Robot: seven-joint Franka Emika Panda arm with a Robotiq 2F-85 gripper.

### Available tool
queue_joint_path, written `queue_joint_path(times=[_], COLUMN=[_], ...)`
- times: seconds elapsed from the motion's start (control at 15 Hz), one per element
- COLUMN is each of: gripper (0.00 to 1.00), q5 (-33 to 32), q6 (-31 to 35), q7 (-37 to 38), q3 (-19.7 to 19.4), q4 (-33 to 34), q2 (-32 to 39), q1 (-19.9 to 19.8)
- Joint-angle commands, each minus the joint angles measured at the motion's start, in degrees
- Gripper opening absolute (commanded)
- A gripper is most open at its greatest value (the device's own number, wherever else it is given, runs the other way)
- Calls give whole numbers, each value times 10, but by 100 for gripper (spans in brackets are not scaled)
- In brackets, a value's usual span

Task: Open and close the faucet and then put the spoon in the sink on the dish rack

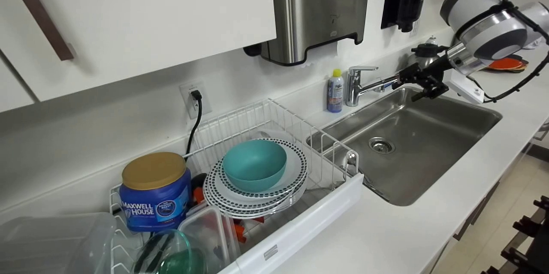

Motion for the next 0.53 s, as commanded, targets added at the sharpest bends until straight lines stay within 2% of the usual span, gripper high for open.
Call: queue_joint_path(times=[0.0, 0.27, 0.47], gripper=[100, 100, 100], q5=[0, -16, -64], q6=[0, 29, 98], q7=[-2, -14, -4], q3=[0, 11, 23], q4=[-1, 2, 1], q2=[-1, -6, 0], q1=[0, 17, 45])
